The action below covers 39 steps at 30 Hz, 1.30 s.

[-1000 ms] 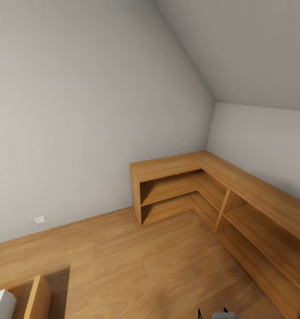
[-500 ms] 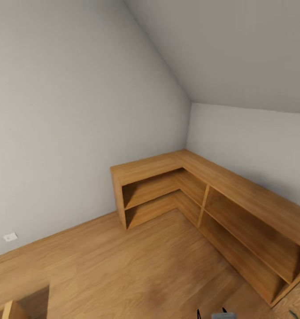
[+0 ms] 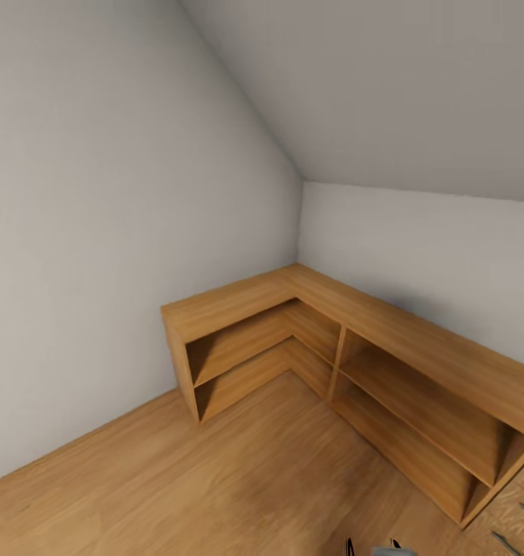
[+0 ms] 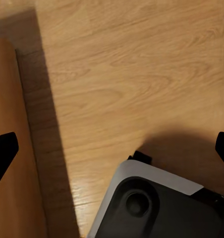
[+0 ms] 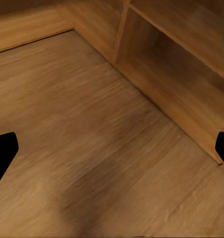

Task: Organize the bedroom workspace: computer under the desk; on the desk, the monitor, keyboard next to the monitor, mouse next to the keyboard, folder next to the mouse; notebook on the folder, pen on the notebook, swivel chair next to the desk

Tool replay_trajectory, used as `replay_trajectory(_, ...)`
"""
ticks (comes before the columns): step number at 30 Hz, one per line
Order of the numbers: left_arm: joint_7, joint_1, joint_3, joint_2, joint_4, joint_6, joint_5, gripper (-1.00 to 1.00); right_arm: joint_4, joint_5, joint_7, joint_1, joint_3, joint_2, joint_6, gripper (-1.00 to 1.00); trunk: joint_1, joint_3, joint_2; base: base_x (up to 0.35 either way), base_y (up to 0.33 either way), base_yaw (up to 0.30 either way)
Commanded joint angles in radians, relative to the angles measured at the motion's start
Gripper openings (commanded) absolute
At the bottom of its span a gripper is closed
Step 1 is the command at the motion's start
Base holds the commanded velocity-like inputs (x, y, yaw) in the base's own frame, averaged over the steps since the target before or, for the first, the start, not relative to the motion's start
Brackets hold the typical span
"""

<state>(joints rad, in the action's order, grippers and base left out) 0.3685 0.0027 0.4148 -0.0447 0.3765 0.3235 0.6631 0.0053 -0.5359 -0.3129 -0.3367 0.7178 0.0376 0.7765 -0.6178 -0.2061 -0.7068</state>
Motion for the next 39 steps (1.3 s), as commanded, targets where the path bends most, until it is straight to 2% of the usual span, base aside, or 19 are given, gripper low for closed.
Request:
replay_trajectory(1,0.007,0.0,0.009,-0.001,0.003,0.002,0.007,1.0,0.001,-0.008,-0.006,-0.001,0.009,0.001,0.001,1.0,-0.001,-0.001,-0.001,0.299,0.192,-0.27)
replay_trajectory(10,0.007,0.0,0.009,-0.001,0.003,0.001,0.007,1.0,0.001,-0.014,-0.006,-0.001,0.01,0.001,0.001,1.0,-0.001,0.004,-0.001,0.289,0.135,-0.27)
replay_trajectory(33,0.007,0.0,0.007,-0.002,-0.015,0.002,0.007,1.0,0.001,-0.017,-0.007,-0.001,0.011,0.002,-0.001,1.0,-0.001,0.013,-0.001,0.032,0.008,-0.277)
replay_trajectory(37,0.006,0.0,0.007,-0.002,-0.015,0.002,0.007,1.0,0.001,-0.026,-0.007,-0.001,0.011,0.005,-0.002,1.0,-0.001,0.013,-0.001,0.242,0.104,-0.298)
replay_trajectory(39,0.006,0.0,0.007,-0.001,-0.015,0.002,0.007,1.0,0.0,-0.044,-0.007,-0.001,0.012,0.009,-0.019,1.0,-0.001,0.013,-0.001,0.282,0.119,-0.295)
